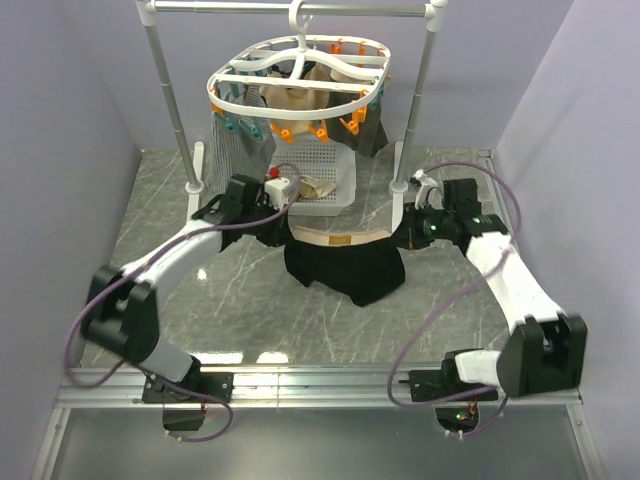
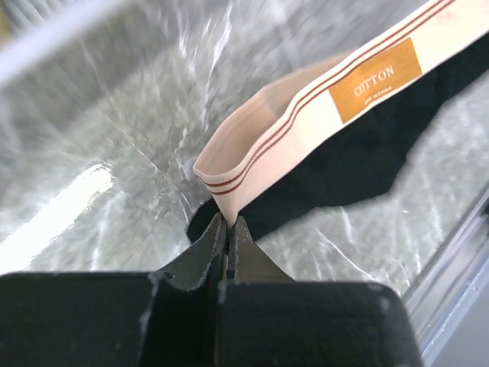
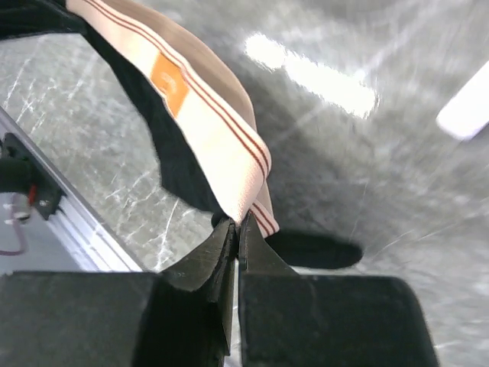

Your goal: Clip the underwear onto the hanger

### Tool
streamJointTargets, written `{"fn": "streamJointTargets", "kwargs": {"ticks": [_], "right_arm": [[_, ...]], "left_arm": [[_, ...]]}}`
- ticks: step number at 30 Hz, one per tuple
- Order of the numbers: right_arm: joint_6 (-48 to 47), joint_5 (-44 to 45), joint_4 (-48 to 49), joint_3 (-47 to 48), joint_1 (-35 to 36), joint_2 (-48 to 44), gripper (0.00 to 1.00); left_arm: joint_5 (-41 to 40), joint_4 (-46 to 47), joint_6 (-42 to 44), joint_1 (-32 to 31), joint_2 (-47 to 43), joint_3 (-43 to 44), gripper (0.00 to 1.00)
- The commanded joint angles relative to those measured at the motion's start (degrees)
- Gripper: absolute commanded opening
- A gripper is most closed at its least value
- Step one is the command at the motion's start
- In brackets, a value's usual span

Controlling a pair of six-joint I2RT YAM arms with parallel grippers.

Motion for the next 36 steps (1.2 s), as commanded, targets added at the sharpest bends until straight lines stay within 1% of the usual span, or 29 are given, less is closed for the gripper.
{"fn": "streamJointTargets", "kwargs": {"ticks": [1,2,3,4,5,6,8,9,11,13,14,17,18,19,20,21,22,23,24,25,26,27,28,30,31,33,34,35,36], "right_arm": [[-6.02,-1.56,2.67,-2.24,0.11,-8.93,0.0],[-7.6,-1.99,2.93,-3.2,0.2,-12.78,0.0],[-8.31,-2.34,3.02,-3.82,0.11,-14.99,0.0],[-8.93,-2.7,3.2,-4.44,0.2,-17.19,0.0],[-9.8,-3.57,3.63,-5.49,0.37,-21.39,0.0],[-10.51,-3.93,3.9,-6.28,0.46,-23.6,0.0],[-12.71,-4.46,3.38,-7.87,1.86,-29.21,0.0],[-13.23,-4.28,2.85,-8.31,2.83,-30.82,0.0],[-13.77,-4.46,1.53,-9.19,5.37,-34.76,0.0],[-12.81,-3.93,0.83,-10.24,7.31,-37.93,0.0],[-12.28,-3.5,1.35,-10.59,9.41,-38.73,0.0],[-9.2,0.28,3.89,-12.44,10.66,-38.66,0.0],[-8.59,3.33,5.73,-12.88,10.66,-37.61,0.0],[-8.32,5.02,6.44,-13.32,10.57,-36.03,0.0],[-8.67,6.25,7.84,-13.41,10.66,-31.75,0.0],[-8.93,7.48,8.9,-13.41,10.66,-29.45,0.0],[-9.54,9.93,9.78,-13.06,10.57,-26.9,0.0],[-9.9,10.83,10.31,-12.36,10.74,-21.66,0.0],[-10.07,11.97,11.62,-11.83,10.57,-18.99,0.09],[-10.68,13.46,12.16,-10.96,10.66,-16.44,0.28],[-11.39,16.0,11.03,-9.64,10.74,-11.37,0.54],[-11.31,17.85,10.32,-8.59,10.66,-9.06,0.59],[-11.39,19.78,9.45,-6.49,10.66,-5.47,0.7],[-12.09,22.96,6.12,-4.72,10.57,-3.16,0.7],[-12.79,23.4,5.32,-4.1,10.57,-2.36,0.7],[-13.68,21.48,3.29,-3.83,10.74,-2.09,0.67],[-14.29,20.51,2.85,-3.92,10.92,-1.74,0.64],[-14.73,19.46,1.63,-4.0,12.05,-1.3,0.62],[-15.08,19.71,1.01,-3.92,12.85,-0.6,0.6]], "left_arm": [[-0.44,1.34,2.71,-0.14,-10.4,-2.92,0.01],[-0.36,0.82,2.98,-0.23,-12.24,-3.54,0.0],[-0.7,-0.15,2.98,-0.23,-15.92,-4.59,0.01],[-1.14,-1.11,4.89,-0.23,-17.52,-4.95,0.0],[-1.76,-3.12,5.7,-0.14,-19.1,-5.47,0.01],[-1.76,-4.62,6.14,-0.14,-22.16,-5.65,0.0],[0.59,-7.18,7.71,-0.23,-25.43,-6.35,0.0],[1.13,-9.97,7.99,-0.23,-28.75,-6.79,0.01],[1.49,-12.97,8.43,-0.76,-31.59,-7.5,0.01],[2.19,-17.89,9.74,-0.93,-34.4,-7.32,0.0],[1.93,-19.04,10.88,-1.02,-35.72,-6.8,0.0],[0.97,-20.99,12.38,-1.2,-36.52,-6.01,0.01],[0.18,-20.81,12.21,-1.28,-35.48,-5.92,0.01],[-1.74,-19.77,11.77,-1.72,-34.51,-5.74,0.0],[-3.24,-18.8,9.94,-1.98,-31.19,-5.31,0.01],[-4.56,-17.83,8.88,-2.25,-29.16,-4.95,0.01],[-7.27,-16.95,7.91,-2.25,-26.88,-4.43,0.08],[-8.95,-14.68,6.6,-2.43,-24.42,-3.55,0.18],[-11.06,-13.7,6.06,-2.43,-19.78,-3.02,0.28],[-14.38,-12.3,5.53,-2.34,-17.82,-2.67,0.41],[-18.85,-10.37,4.66,-2.34,-14.67,-2.06,0.46],[-20.2,-9.66,5.08,-2.25,-13.77,-1.79,0.53],[-20.83,-8.95,6.13,-2.34,-13.15,-1.87,0.56],[-19.09,-7.55,6.93,-2.25,-13.58,-2.75,0.63],[-17.94,-7.45,7.54,-2.25,-13.84,-3.36,0.69],[-15.31,-7.54,7.64,-2.34,-14.02,-5.12,0.68],[-14.6,-7.63,7.46,-2.25,-13.76,-5.73,0.67],[-13.98,-7.63,7.29,-2.25,-12.97,-6.87,0.66],[-12.67,-7.45,7.11,-2.34,-12.7,-7.58,0.63]]}}
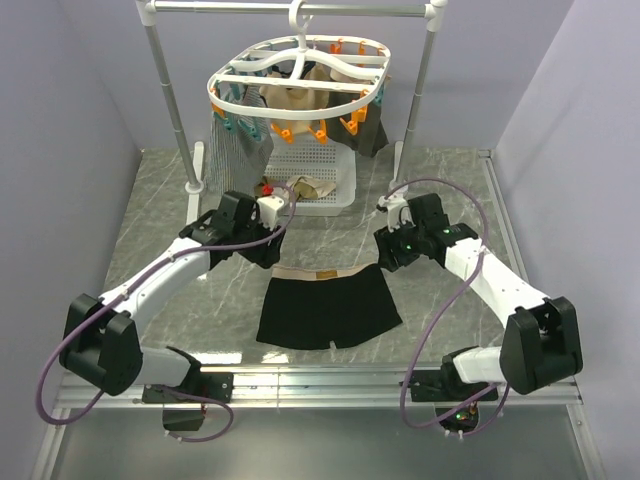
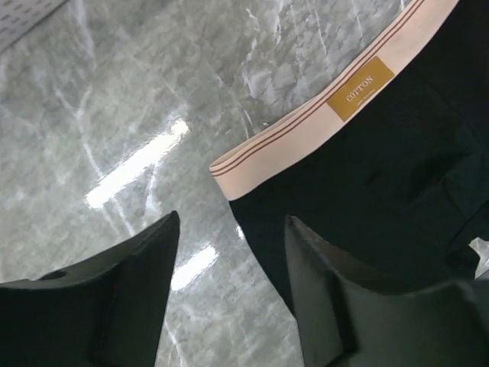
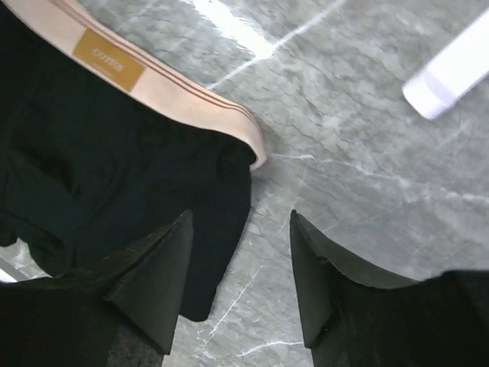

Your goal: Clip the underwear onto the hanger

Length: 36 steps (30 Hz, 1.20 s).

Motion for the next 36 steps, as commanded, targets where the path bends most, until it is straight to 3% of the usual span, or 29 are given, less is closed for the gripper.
{"fn": "streamJointTargets", "kwargs": {"ticks": [1,7,13,16,21,29,33,36], "right_arm": [[-2.76,0.22,-3.04,3.14,2.62,1.54,0.59],[-2.68,-0.84,-6.38,3.49,5.0,9.88,0.57],[-0.04,-3.21,-8.49,6.39,6.14,17.53,0.56],[1.1,-4.0,-7.97,6.83,6.23,19.83,0.57],[2.94,-3.04,-5.16,6.48,6.5,24.66,0.57],[8.13,-4.18,0.38,10.78,7.89,28.62,0.59],[10.07,-5.58,0.56,14.56,9.31,29.86,0.59],[11.56,-7.07,1.78,14.48,9.31,26.7,0.6]], "left_arm": [[3.29,3.06,0.09,-0.15,-0.09,-3.51,0.61],[4.26,3.59,-3.24,-0.15,6.58,-4.77,0.52],[7.43,1.67,-7.63,-0.15,15.28,-1.35,0.52],[1.92,-0.36,-8.6,0.02,23.26,0.51,0.49],[-2.23,-0.18,-10.09,3.79,27.5,2.09,0.49],[-6.46,-1.68,-8.69,10.92,26.11,4.91,0.47],[-1.3,-2.47,-7.2,12.24,24.26,4.47,0.48],[4.76,-0.8,-6.15,12.77,18.65,1.93,0.55]]}}
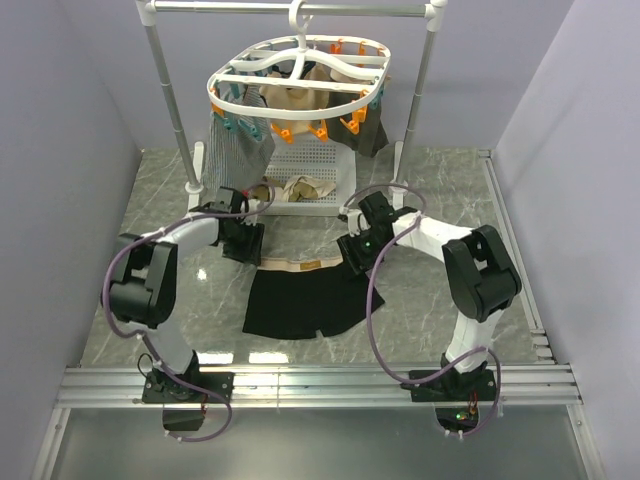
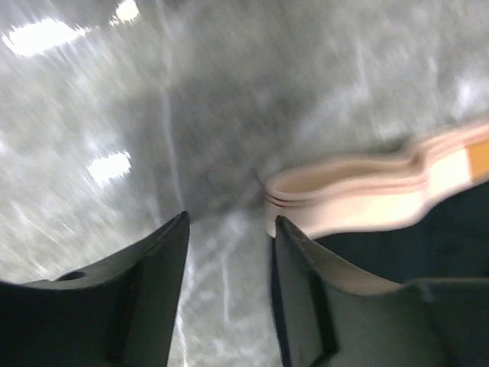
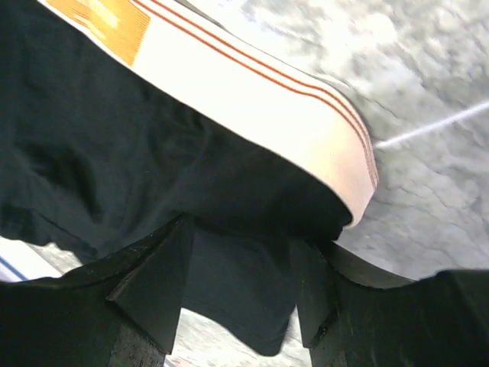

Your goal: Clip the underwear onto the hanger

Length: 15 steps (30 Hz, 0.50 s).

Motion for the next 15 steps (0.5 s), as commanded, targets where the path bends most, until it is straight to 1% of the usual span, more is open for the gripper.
{"fn": "streamJointTargets", "kwargs": {"ticks": [1,2,3,4,5,6,7,8,9,10,12,13,15], "right_arm": [[2.62,-2.12,4.67,0.78,0.39,-3.81,0.6],[3.5,-2.38,5.81,-0.97,0.39,-8.01,0.6],[4.29,-2.82,7.39,-2.29,0.04,-10.57,0.61],[5.69,-3.52,11.15,-3.87,-0.05,-13.47,0.61],[7.1,-3.61,13.01,-6.58,-0.22,-19.15,0.62],[7.63,-3.35,14.86,-8.0,-0.31,-22.08,0.62],[8.25,-2.92,18.53,-9.41,-0.49,-24.9,0.62],[8.78,-2.56,19.96,-11.34,-0.49,-29.8,0.63],[8.95,-2.04,21.02,-11.96,-0.4,-31.85,0.63],[9.22,-1.42,21.9,-12.41,-0.57,-33.61,0.63],[9.57,-0.01,22.96,-12.93,-0.58,-37.74,0.63],[9.66,0.34,24.96,-13.37,-0.4,-39.24,0.64],[10.27,1.39,29.78,-15.48,-0.49,-43.89,0.66]], "left_arm": [[7.03,-0.17,2.14,0.53,-9.13,-2.93,0.57],[9.06,0.54,2.14,1.31,-11.78,-3.72,0.61],[11.08,1.33,1.71,1.84,-14.5,-5.73,0.63],[15.27,2.46,1.18,2.46,-20.62,-6.88,0.64],[16.62,4.3,0.39,3.24,-23.9,-8.89,0.68],[17.85,5.02,0.38,3.34,-27.15,-9.61,0.69],[19.52,5.37,0.64,3.34,-33.28,-10.22,0.71],[20.14,5.64,0.65,3.43,-35.95,-10.58,0.72],[20.5,5.55,0.56,3.43,-38.59,-10.76,0.73],[21.02,5.46,0.21,3.52,-43.22,-10.76,0.74],[21.47,4.76,-0.93,3.6,-47.29,-10.06,0.75],[20.95,4.85,-1.63,3.6,-50.71,-9.71,0.76],[17.09,6.24,-4.09,3.6,-54.5,-8.04,0.81]]}}
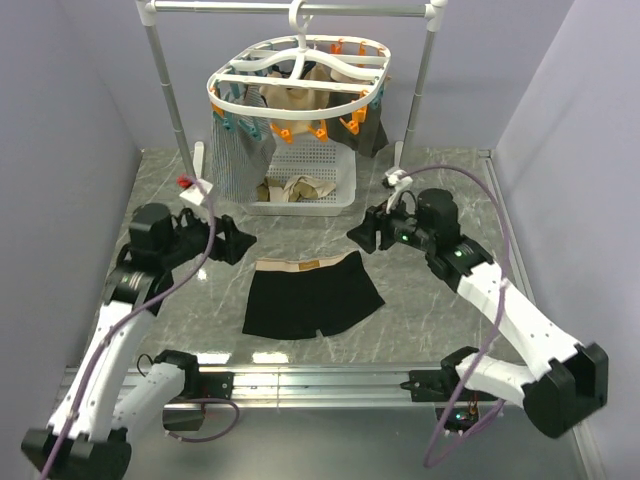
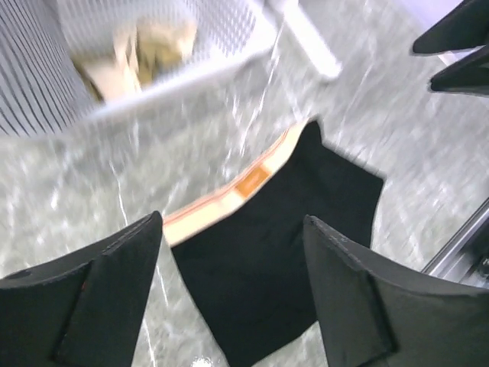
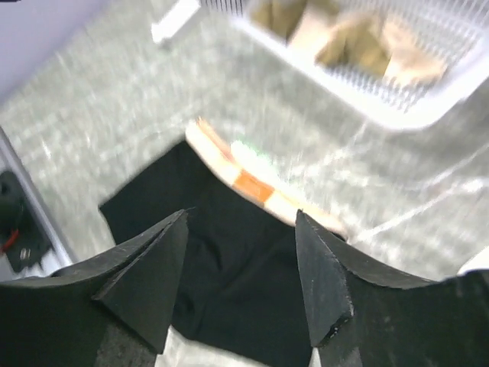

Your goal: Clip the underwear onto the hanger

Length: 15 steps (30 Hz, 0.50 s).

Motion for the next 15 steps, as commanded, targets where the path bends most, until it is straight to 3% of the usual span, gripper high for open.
{"fn": "streamJointTargets", "kwargs": {"ticks": [1,4,9,15], "right_arm": [[2.19,2.57,9.75,-3.85,-0.05,-5.32,0.66],[2.11,4.94,13.7,-3.78,0.48,-8.68,0.67],[-2.37,9.51,15.47,-0.44,2.41,-9.73,0.68],[-12.92,16.29,14.69,3.08,4.17,-10.88,0.79]], "left_arm": [[-2.33,2.39,-4.01,0.15,-3.42,2.76,0.92],[-9.97,3.79,-7.26,0.24,-3.34,8.47,0.98],[-20.52,6.34,-14.38,0.15,0.69,18.58,0.95],[-22.04,8.89,-15.18,0.24,4.39,24.12,0.95]]}}
